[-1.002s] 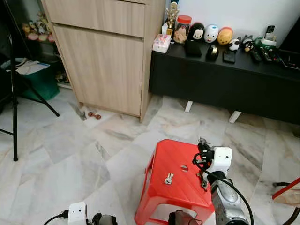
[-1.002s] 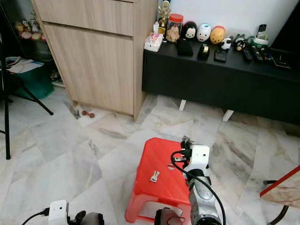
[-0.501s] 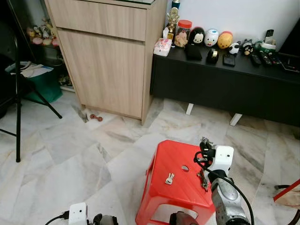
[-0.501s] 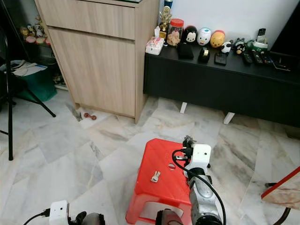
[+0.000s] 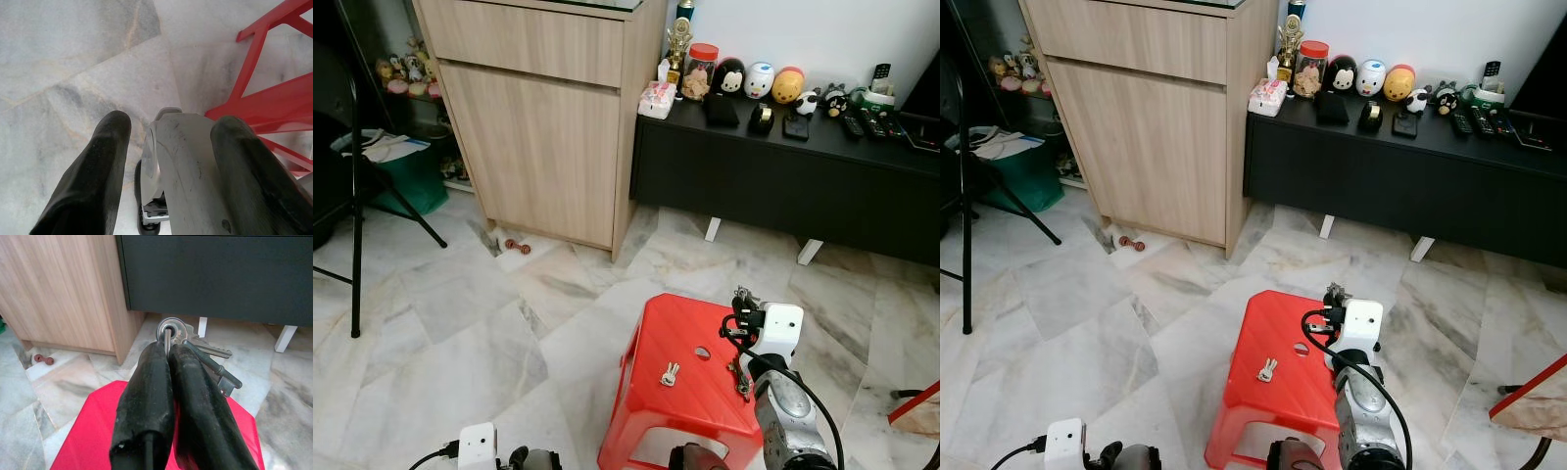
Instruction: Hang keys on a hook
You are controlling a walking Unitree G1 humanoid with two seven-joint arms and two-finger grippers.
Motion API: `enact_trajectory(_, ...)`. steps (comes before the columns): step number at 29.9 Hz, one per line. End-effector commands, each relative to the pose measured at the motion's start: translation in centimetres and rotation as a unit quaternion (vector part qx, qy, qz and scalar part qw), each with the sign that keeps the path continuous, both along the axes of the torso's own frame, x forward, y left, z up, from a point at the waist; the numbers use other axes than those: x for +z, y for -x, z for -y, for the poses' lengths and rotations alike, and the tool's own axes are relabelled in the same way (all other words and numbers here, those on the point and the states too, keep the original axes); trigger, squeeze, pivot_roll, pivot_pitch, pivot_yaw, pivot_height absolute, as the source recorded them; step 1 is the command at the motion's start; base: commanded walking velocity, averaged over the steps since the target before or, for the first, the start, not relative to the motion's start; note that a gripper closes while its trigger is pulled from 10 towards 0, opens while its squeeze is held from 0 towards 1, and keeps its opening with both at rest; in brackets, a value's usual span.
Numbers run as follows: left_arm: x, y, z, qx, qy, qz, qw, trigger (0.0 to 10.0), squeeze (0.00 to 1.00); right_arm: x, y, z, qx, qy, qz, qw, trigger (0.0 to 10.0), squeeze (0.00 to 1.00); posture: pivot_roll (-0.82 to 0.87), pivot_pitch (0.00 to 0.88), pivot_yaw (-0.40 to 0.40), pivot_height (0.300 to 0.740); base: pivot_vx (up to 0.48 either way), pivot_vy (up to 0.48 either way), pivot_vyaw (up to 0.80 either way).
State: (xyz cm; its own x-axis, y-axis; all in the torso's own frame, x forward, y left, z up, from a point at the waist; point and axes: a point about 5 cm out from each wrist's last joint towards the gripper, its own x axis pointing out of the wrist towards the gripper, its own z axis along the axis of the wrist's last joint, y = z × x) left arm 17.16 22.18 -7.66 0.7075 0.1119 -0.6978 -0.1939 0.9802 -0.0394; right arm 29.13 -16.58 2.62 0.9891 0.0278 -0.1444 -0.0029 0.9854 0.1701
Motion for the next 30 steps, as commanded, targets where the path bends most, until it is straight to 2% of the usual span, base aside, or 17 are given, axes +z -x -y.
enact_trajectory(1, -0.52, 0.75, 0.43, 0.002, 0.009, -0.019, 1.0, 10.0, 0.0, 0.38, -0.33, 0.55, -0.009, -0.001, 0.003, 1.0, 10.0, 0.0, 0.08, 0.0, -0.107, 0.633, -0.296, 0.0, 0.0)
enact_trajectory(19, -0.5, 0.67, 0.56, 0.001, 0.013, -0.015, 1.0, 10.0, 0.0, 0.27, -0.3, 0.31, 0.0, -0.009, 0.001, 1.0, 10.0, 0.0, 0.08, 0.001, -0.107, 0.637, -0.266, 0.0, 0.0)
enact_trajectory(30, -0.46, 0.6, 0.49, 0.006, 0.011, -0.014, 1.0, 10.0, 0.0, 0.33, -0.39, 0.57, -0.006, -0.01, 0.0, 1.0, 10.0, 0.0, 0.08, 0.011, -0.106, 0.707, 0.0, 0.0, 0.0)
